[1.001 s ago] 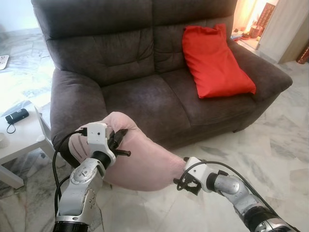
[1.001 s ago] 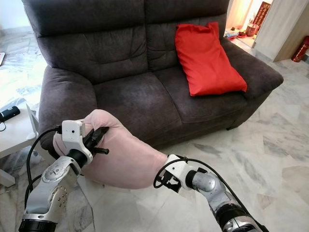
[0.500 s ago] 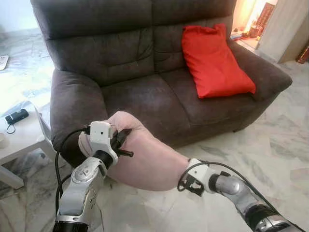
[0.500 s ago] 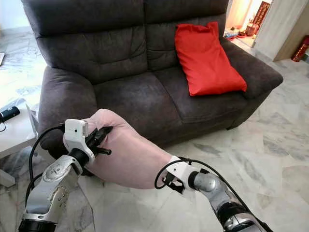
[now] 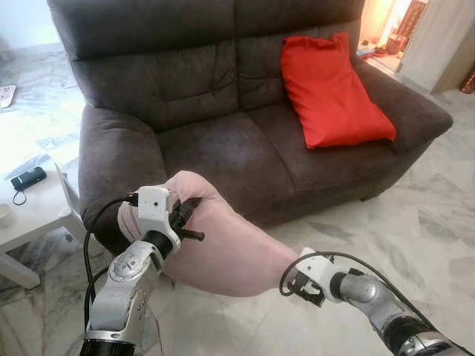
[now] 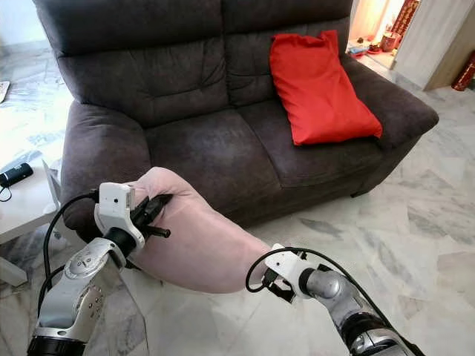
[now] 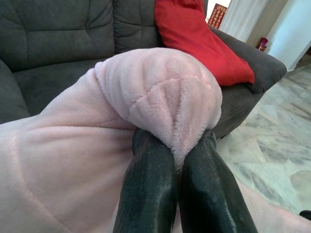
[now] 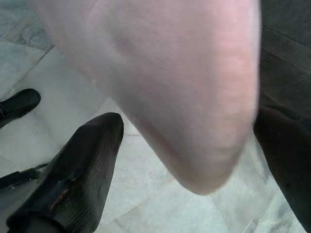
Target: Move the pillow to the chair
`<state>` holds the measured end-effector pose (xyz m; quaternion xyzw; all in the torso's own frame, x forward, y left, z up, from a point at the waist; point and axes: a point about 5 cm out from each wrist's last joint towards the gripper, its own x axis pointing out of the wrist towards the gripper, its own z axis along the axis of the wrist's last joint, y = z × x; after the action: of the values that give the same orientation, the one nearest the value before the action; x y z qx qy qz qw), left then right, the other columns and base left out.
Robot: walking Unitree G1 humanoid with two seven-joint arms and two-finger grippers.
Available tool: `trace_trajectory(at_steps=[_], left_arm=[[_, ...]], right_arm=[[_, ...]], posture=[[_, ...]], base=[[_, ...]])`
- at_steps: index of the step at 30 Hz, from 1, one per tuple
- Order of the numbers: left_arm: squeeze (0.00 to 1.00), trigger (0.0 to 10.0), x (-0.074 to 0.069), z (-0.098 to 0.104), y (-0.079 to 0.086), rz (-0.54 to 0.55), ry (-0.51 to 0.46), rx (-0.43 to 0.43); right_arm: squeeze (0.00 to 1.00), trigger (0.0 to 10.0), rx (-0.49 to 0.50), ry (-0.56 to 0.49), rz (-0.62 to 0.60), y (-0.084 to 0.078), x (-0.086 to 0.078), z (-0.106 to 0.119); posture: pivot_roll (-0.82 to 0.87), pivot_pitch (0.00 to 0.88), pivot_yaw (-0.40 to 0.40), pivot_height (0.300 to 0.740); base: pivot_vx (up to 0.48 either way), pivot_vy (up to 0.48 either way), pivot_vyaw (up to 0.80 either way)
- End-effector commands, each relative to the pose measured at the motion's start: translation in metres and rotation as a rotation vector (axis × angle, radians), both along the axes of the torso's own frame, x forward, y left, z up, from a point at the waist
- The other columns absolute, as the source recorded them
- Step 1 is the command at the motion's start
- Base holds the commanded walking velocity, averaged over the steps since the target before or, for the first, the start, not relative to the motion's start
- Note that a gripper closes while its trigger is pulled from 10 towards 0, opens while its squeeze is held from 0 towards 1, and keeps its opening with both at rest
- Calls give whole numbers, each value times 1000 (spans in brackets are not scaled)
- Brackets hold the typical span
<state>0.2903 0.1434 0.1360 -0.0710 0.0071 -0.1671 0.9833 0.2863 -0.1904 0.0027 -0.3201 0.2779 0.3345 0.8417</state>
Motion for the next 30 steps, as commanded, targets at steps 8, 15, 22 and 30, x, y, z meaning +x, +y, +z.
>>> trace_trajectory(at_steps=[8,15,22,30], left_arm=[[0,10000,1,30,-2,-30,-128,-16],[0,10000,1,29,-3,-31,-127,-16],[0,10000,2,30,-3,-31,-131,-20],[0,10000,2,29,-4,-35,-127,-18]], right_arm=[[0,10000,15,49,-29,1,-11,-12],[0,0,21,37,-31,1,-10,-10],[0,0,33,27,-23,6,-7,-9],[0,0,40,24,-13,10,-7,-9]], posture=[[90,79,-4,740],[86,72,-4,740],[87,66,-3,740],[89,62,-3,740]], base=[[0,0,0],[0,0,0],[0,0,0],[0,0,0]])
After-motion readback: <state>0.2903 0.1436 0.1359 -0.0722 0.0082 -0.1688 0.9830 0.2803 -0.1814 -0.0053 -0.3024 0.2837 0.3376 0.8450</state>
